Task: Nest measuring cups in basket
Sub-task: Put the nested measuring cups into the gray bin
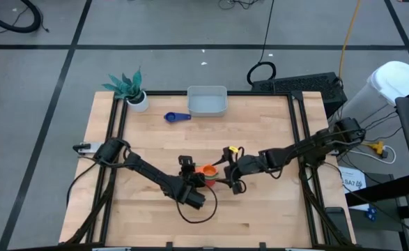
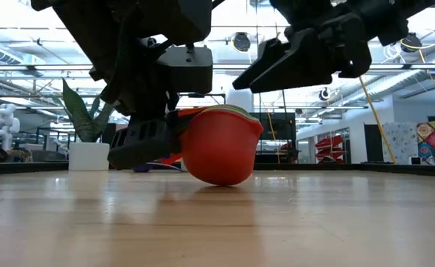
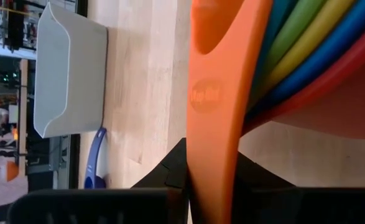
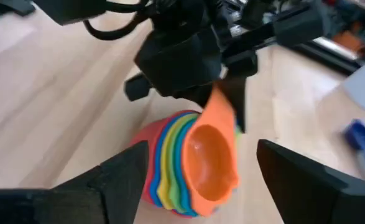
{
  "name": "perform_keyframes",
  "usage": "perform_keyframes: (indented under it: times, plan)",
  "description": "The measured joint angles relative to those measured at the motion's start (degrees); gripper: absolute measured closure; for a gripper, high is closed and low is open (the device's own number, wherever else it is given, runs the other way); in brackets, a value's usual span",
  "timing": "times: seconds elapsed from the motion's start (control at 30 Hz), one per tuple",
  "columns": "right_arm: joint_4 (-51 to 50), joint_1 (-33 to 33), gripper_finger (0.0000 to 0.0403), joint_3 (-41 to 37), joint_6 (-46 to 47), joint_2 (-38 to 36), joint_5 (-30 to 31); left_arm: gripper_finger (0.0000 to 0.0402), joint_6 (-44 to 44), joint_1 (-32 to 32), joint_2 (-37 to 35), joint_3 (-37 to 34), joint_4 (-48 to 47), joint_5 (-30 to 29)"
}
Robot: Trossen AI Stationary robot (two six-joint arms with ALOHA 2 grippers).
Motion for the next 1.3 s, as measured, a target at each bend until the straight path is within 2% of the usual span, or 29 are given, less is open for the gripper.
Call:
perform_keyframes:
  times: [0.23, 0.43, 0.67, 0.73, 0.8, 0.97, 1.1, 1.3]
  plan:
    - [3.4, 1.0, 0.0116, 0.0, 3.9, 5.0, -4.7, 0.035, 0.5, 1.5, 0.0, 0.0, 0.1, 0.0]
    - [7.5, 1.9, 0.0117, 0.3, 4.1, 9.9, -3.0, 0.035, 2.0, 1.8, 0.0, 0.0, 1.7, 0.1]
    - [6.3, 1.9, 0.0123, 2.8, 3.9, 11.9, -3.1, 0.035, 3.2, 1.8, 0.0, 0.0, 3.6, -0.2]
    - [3.9, 2.0, 0.0141, 3.9, 3.5, 11.9, -1.5, 0.035, 3.1, 1.9, 0.0, 0.0, 3.6, -0.3]
    - [1.6, 2.0, 0.018, 4.8, 2.6, 11.9, -0.3, 0.035, 3.1, 1.9, 0.0, 0.0, 3.7, -0.7]
    - [-1.2, 1.9, 0.0339, 5.5, 3.1, 11.9, -1.6, 0.0349, 4.2, 1.8, 0.0, 0.0, 3.7, -2.9]
    - [-1.8, 1.8, 0.034, 5.5, 3.2, 11.8, -2.2, 0.0339, 4.1, 1.7, 0.0, 0.0, 3.6, -3.7]
    - [-3.1, 1.9, 0.0341, 5.4, 1.4, 11.9, 0.1, 0.0301, 4.5, 1.8, -0.3, 1.0, 2.6, -4.5]
